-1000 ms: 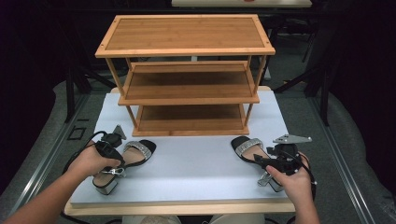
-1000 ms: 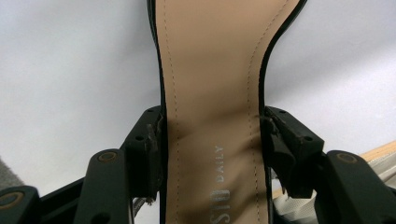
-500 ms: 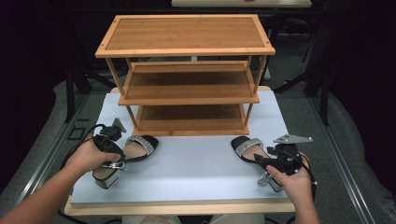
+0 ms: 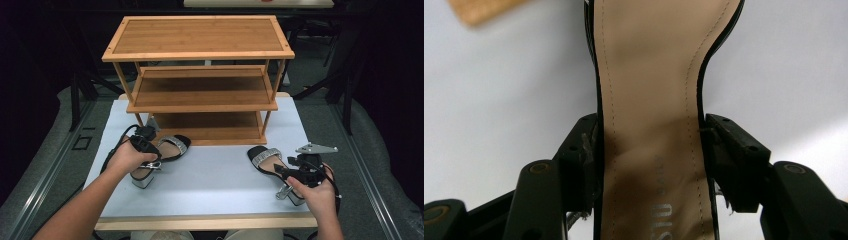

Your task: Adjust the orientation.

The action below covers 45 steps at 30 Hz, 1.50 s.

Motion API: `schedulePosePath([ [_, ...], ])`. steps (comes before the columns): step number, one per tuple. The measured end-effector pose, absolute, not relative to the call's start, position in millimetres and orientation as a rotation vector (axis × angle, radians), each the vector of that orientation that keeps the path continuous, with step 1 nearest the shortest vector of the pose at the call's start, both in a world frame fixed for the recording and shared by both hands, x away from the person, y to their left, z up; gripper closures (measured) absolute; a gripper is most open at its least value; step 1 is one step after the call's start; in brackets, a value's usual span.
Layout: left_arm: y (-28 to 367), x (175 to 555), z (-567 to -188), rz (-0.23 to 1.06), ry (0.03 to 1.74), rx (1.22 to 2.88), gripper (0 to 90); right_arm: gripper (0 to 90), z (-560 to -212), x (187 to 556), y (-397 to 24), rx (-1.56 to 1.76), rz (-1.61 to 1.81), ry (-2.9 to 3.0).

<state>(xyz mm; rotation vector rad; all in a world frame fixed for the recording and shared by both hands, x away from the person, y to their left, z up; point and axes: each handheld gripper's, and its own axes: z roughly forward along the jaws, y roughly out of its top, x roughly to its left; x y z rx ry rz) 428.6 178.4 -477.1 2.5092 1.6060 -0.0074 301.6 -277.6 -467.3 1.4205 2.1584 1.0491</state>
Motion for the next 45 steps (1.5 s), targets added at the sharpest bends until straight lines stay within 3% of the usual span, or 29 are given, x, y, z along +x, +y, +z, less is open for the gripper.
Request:
schedulePosePath([
  [23,131,446,-501,0.026,1.632,2.442,42.4,39.0,-470,303,-278,1.423,1.050,2.147],
  [27,137,445,-502,0.002,1.597,2.427,41.5,39.0,-469,302,-278,1.419,1.049,2.146],
  [31,141,441,-496,0.007,1.558,2.417,35.1,39.0,-469,302,-279,1.419,1.051,2.155],
  [45,198,402,-441,0.050,1.379,2.344,34.5,39.0,-468,301,-279,1.416,1.050,2.150],
])
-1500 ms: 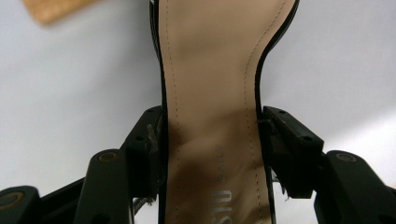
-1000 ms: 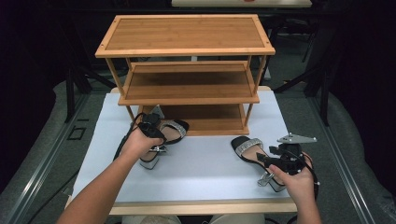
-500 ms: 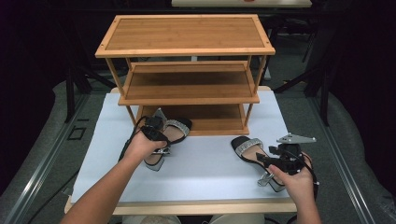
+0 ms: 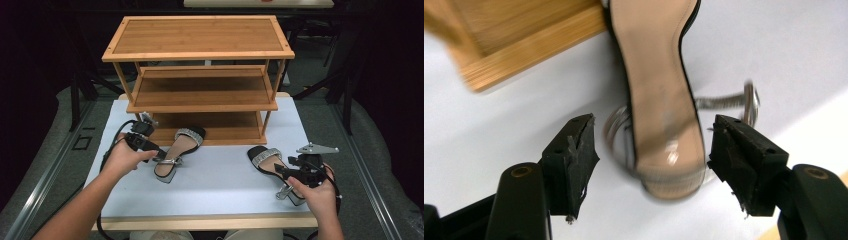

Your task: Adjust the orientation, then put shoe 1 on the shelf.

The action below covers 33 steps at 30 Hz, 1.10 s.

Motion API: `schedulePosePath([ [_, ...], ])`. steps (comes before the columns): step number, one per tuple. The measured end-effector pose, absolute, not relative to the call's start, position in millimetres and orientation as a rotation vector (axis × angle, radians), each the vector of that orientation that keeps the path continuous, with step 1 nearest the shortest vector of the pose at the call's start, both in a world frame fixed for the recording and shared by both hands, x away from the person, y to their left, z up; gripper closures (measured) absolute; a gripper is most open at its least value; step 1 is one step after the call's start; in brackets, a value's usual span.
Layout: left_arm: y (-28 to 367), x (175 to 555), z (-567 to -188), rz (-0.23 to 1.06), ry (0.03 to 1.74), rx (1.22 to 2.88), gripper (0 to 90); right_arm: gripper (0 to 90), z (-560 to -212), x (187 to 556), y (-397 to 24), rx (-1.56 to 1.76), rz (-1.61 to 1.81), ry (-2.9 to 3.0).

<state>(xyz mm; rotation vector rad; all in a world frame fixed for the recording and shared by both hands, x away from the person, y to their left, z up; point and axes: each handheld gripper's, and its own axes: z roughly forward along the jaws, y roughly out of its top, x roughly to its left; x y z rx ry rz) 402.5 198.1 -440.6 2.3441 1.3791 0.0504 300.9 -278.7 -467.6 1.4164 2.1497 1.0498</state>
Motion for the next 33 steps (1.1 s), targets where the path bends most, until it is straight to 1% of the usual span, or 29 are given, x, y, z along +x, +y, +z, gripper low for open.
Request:
schedulePosePath([
  [3,216,392,-438,0.056,1.366,2.313,36.8,39.0,-468,301,-279,1.417,1.054,2.154],
  [7,234,378,-442,0.098,1.354,2.336,38.3,39.0,-468,301,-277,1.415,1.051,2.156],
  [10,246,369,-449,0.133,1.294,2.370,38.5,39.0,-468,300,-278,1.414,1.050,2.152],
  [13,255,359,-457,0.125,1.291,2.367,39.8,39.0,-467,300,-278,1.415,1.055,2.151],
  [16,260,352,-467,0.084,1.327,2.330,44.9,39.0,-467,300,-279,1.414,1.059,2.146],
  [18,258,348,-474,0.087,1.311,2.347,45.7,39.0,-467,300,-278,1.416,1.057,2.150],
  [21,249,343,-486,0.076,1.229,2.384,44.9,39.0,-468,301,-276,1.410,1.051,2.156],
  [25,234,341,-497,0.098,1.155,2.434,43.8,38.9,-469,301,-275,1.411,1.047,2.158],
  [29,220,348,-510,0.078,1.124,2.454,46.4,38.9,-470,303,-275,1.407,1.056,2.174],
  [33,210,352,-516,0.146,1.091,2.421,46.5,38.9,-472,304,-274,1.406,1.038,2.170],
])
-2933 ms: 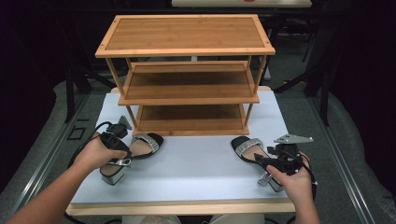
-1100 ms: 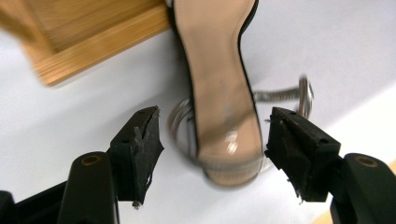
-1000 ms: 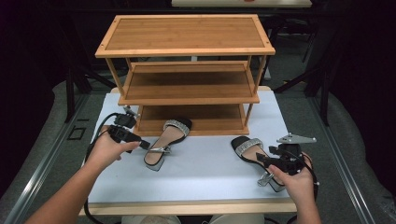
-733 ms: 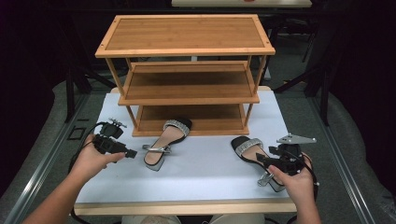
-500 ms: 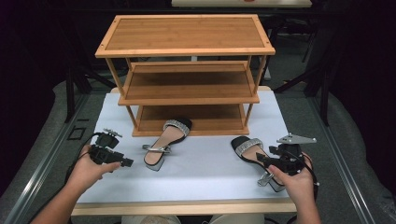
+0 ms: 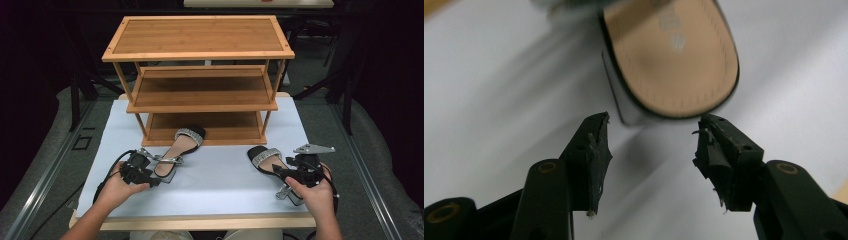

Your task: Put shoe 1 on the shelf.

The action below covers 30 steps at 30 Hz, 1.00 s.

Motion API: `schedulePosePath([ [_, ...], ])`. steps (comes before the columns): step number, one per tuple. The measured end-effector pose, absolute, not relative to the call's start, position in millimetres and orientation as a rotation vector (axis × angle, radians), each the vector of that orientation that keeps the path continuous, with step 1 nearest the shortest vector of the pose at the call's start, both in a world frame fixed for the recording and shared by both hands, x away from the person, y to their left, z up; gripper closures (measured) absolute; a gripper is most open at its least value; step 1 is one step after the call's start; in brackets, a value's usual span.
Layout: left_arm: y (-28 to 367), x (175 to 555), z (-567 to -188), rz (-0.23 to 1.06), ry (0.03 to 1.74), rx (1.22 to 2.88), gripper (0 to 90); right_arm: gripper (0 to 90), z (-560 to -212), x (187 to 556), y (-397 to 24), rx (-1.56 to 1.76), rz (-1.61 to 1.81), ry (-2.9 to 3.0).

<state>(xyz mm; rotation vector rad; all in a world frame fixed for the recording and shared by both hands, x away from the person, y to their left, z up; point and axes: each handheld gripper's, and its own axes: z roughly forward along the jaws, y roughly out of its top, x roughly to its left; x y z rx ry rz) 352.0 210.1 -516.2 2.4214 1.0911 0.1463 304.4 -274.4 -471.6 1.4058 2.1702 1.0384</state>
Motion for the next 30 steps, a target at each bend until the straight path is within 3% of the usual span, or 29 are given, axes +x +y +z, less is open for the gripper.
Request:
schedulePosePath([
  [3,203,350,-518,0.151,1.070,2.423,50.9,38.9,-473,305,-274,1.415,1.039,2.172],
  [8,190,344,-519,0.123,1.037,2.394,50.8,38.9,-474,306,-276,1.412,1.040,2.177],
  [11,178,342,-523,0.129,1.013,2.367,45.8,38.9,-473,305,-275,1.419,1.042,2.169],
  [13,168,341,-527,0.145,1.005,2.346,37.7,38.9,-472,304,-275,1.415,1.044,2.168],
  [18,157,342,-536,0.241,1.001,2.348,32.2,38.9,-474,305,-275,1.415,1.041,2.171],
  [30,139,352,-521,0.256,0.997,2.298,31.9,38.9,-475,305,-276,1.421,1.043,2.158],
])
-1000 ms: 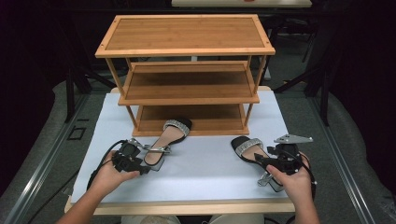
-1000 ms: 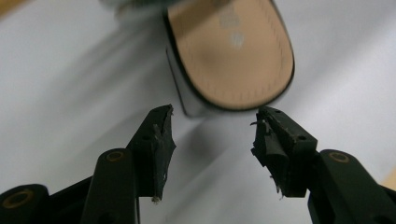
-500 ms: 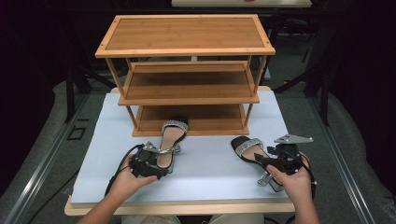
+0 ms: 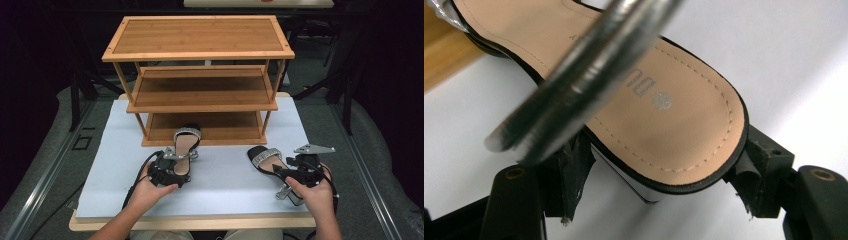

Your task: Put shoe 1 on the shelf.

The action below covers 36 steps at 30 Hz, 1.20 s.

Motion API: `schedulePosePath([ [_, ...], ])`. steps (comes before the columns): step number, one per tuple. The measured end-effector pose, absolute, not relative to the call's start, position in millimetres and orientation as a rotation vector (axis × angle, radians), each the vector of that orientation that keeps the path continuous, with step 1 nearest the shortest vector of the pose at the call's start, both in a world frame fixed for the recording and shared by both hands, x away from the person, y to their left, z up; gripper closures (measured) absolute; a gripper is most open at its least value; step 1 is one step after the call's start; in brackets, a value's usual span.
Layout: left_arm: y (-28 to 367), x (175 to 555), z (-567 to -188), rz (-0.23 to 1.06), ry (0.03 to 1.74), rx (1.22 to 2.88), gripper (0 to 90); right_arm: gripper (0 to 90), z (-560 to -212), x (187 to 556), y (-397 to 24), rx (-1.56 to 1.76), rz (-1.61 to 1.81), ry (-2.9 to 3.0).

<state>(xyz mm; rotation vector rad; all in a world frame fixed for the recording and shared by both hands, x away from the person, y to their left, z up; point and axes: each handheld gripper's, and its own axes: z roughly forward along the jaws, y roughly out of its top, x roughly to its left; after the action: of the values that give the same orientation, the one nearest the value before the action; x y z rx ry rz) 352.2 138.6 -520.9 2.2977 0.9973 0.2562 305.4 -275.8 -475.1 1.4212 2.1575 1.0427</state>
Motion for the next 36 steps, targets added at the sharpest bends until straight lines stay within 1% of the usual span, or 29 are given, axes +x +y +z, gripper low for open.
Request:
schedulePosePath([
  [3,137,364,-516,0.236,1.039,2.259,32.2,38.9,-475,305,-276,1.420,1.044,2.159],
  [7,133,383,-511,0.252,1.054,2.228,32.5,38.9,-476,305,-279,1.426,1.051,2.144],
  [14,131,409,-517,0.260,1.063,2.257,32.8,39.0,-476,305,-282,1.430,1.059,2.156],
  [20,129,424,-515,0.262,1.064,2.255,32.9,39.0,-475,305,-282,1.432,1.062,2.155],
  [27,129,446,-514,0.268,1.044,2.296,32.9,39.0,-475,304,-283,1.425,1.067,2.153],
  [36,133,462,-517,0.270,1.101,2.258,33.6,38.9,-475,304,-285,1.434,1.066,2.145],
])
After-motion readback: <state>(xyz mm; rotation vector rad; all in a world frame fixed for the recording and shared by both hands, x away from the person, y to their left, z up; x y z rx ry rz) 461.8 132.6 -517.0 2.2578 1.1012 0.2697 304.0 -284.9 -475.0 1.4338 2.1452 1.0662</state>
